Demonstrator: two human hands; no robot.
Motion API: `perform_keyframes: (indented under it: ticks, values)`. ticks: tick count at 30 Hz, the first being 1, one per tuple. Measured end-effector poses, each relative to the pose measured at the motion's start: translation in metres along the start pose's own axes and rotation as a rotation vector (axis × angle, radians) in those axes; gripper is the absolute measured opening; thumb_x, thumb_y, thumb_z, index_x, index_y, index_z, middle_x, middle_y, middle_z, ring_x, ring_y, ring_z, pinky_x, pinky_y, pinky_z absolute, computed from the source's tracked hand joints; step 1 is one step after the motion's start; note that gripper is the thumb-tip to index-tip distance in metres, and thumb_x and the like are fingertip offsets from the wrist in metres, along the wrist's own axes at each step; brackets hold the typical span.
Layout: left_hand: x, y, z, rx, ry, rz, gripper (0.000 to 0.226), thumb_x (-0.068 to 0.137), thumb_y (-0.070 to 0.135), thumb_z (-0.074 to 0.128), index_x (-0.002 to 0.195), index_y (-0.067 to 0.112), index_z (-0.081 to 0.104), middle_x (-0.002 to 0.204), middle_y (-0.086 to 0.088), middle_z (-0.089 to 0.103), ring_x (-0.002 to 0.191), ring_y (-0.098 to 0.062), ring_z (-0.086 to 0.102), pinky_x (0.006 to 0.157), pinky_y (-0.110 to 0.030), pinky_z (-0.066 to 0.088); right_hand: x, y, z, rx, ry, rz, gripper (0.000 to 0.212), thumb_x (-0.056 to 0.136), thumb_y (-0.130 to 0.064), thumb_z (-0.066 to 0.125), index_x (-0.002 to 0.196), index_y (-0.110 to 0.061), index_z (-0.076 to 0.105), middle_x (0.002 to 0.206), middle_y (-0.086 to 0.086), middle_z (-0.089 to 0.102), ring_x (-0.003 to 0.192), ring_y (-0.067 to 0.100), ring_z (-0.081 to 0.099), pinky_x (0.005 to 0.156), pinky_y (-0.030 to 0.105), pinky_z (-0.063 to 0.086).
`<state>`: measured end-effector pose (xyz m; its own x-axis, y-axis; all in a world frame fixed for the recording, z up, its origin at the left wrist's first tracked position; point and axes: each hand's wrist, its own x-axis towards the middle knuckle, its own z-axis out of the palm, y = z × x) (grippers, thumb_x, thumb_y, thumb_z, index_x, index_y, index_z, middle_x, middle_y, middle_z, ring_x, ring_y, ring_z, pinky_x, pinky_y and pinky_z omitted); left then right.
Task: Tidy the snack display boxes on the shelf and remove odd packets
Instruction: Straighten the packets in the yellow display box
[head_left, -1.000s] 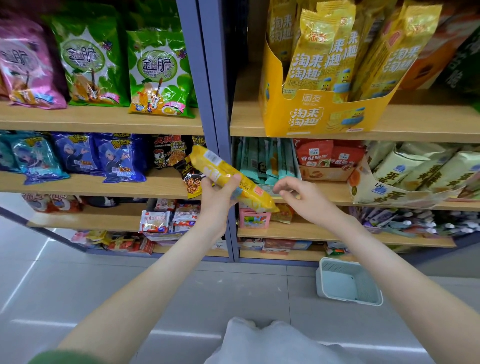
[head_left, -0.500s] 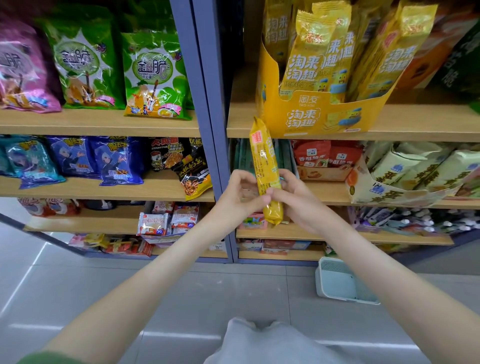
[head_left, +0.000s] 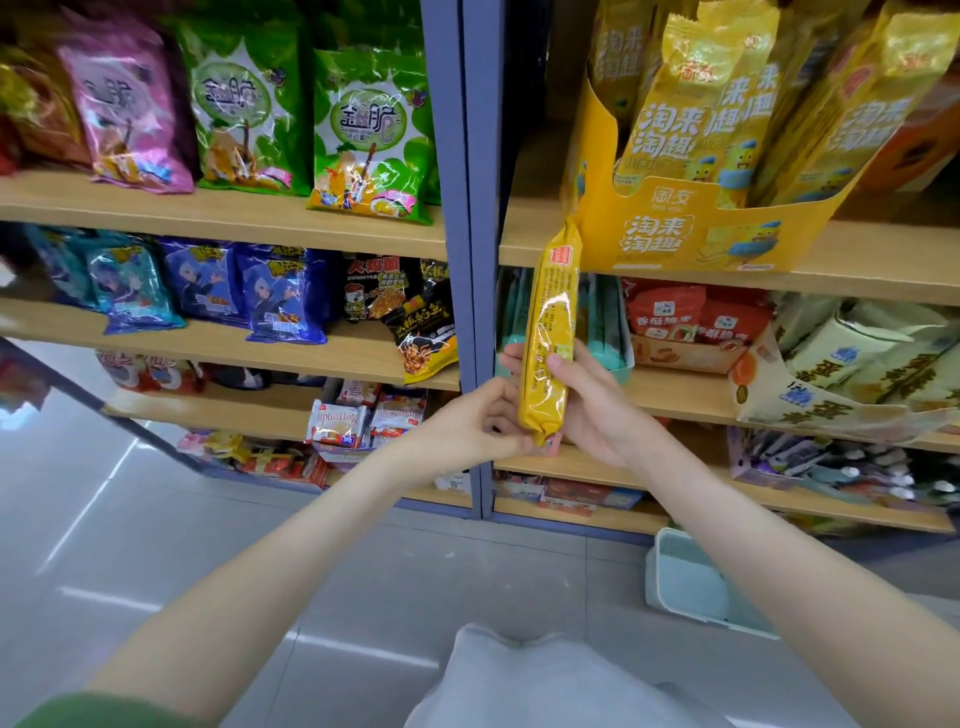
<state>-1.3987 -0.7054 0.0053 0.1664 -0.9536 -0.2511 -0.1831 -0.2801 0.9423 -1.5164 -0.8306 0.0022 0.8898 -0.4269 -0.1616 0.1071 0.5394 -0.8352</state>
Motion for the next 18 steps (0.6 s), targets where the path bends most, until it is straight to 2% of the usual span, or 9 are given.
perform_keyframes:
  ticks: [2, 5, 9, 10, 12, 14, 15, 16, 18]
  values:
    - [-0.005, -0.001, -0.002, -0.001, 0.003, 0.002, 0.053, 0.07, 0.043, 0.072, 0.112, 0.018, 0.052, 0.112, -0.011, 0.065, 0.1, -0.022, 0.063, 0.094, -0.038, 0.051, 0.001, 0.0, 0.003, -0.012, -0.011, 0.009, 0.042, 0.091, -0.016, 0.047, 0.132, -0.014, 0.042, 0.124, 0.005, 0.062, 0.12, 0.014, 0.059, 0.081, 0.032, 0.057]
    - [-0.01, -0.004, -0.004, 0.012, 0.07, -0.004, 0.05, 0.08, 0.045, 0.071, 0.116, 0.015, 0.054, 0.114, -0.009, 0.066, 0.105, -0.019, 0.065, 0.097, -0.038, 0.051, 0.002, 0.0, 0.007, -0.05, -0.06, 0.012, 0.043, 0.092, -0.014, 0.049, 0.134, -0.017, 0.038, 0.127, 0.0, 0.06, 0.117, 0.008, 0.059, 0.083, 0.033, 0.056]
    - [-0.016, -0.008, -0.009, 0.129, 0.114, -0.024, 0.049, 0.079, 0.046, 0.07, 0.115, 0.016, 0.056, 0.109, -0.002, 0.067, 0.101, -0.015, 0.064, 0.096, -0.038, 0.051, 0.005, 0.0, 0.004, -0.16, -0.126, 0.049, 0.061, 0.085, -0.015, 0.069, 0.137, -0.012, 0.037, 0.121, 0.001, 0.064, 0.109, 0.02, 0.063, 0.088, 0.038, 0.055]
    - [-0.018, -0.009, -0.011, 0.149, 0.1, -0.031, 0.043, 0.082, 0.041, 0.071, 0.114, 0.017, 0.056, 0.107, 0.0, 0.067, 0.101, -0.014, 0.064, 0.094, -0.037, 0.052, 0.006, 0.0, 0.002, -0.202, -0.128, 0.052, 0.059, 0.083, -0.012, 0.07, 0.134, -0.011, 0.041, 0.119, 0.005, 0.064, 0.107, 0.022, 0.063, 0.09, 0.04, 0.055]
    - [-0.022, -0.011, -0.014, 0.178, 0.085, -0.025, 0.031, 0.088, 0.027, 0.071, 0.112, 0.016, 0.056, 0.102, 0.004, 0.065, 0.096, -0.009, 0.062, 0.078, -0.022, 0.055, 0.008, -0.001, -0.001, -0.26, -0.134, 0.05, 0.049, 0.078, -0.008, 0.066, 0.124, -0.014, 0.05, 0.112, 0.008, 0.066, 0.104, 0.025, 0.063, 0.093, 0.044, 0.052]
    - [-0.026, -0.011, -0.016, 0.216, 0.076, -0.013, 0.032, 0.089, 0.017, 0.069, 0.116, 0.01, 0.053, 0.099, 0.006, 0.06, 0.088, -0.002, 0.057, 0.055, -0.007, 0.045, 0.008, -0.002, 0.0, -0.278, -0.146, 0.045, 0.044, 0.075, -0.005, 0.066, 0.116, -0.016, 0.054, 0.106, 0.007, 0.067, 0.1, 0.024, 0.065, 0.092, 0.042, 0.053]
    - [-0.027, -0.011, -0.017, 0.236, 0.075, -0.007, 0.034, 0.09, 0.015, 0.068, 0.119, 0.01, 0.052, 0.1, 0.005, 0.058, 0.088, -0.002, 0.056, 0.053, -0.005, 0.043, 0.008, -0.003, 0.0, -0.291, -0.151, 0.037, 0.043, 0.074, -0.003, 0.066, 0.114, -0.016, 0.055, 0.104, 0.007, 0.068, 0.099, 0.023, 0.065, 0.091, 0.04, 0.054]
    - [-0.028, -0.012, -0.019, 0.258, 0.077, -0.001, 0.034, 0.09, 0.014, 0.068, 0.12, 0.011, 0.051, 0.103, 0.004, 0.058, 0.09, -0.003, 0.057, 0.056, -0.006, 0.044, 0.008, -0.003, 0.001, -0.308, -0.148, 0.034, 0.042, 0.074, -0.003, 0.067, 0.112, -0.015, 0.055, 0.103, 0.008, 0.067, 0.099, 0.024, 0.065, 0.091, 0.04, 0.054]
    - [-0.03, -0.013, -0.025, 0.316, 0.09, 0.019, 0.033, 0.089, 0.013, 0.068, 0.118, 0.017, 0.052, 0.111, 0.001, 0.061, 0.097, -0.007, 0.059, 0.074, -0.012, 0.05, 0.007, -0.008, 0.004, -0.345, -0.141, 0.031, 0.041, 0.074, -0.004, 0.068, 0.112, -0.012, 0.054, 0.107, 0.012, 0.065, 0.1, 0.025, 0.065, 0.091, 0.04, 0.053]
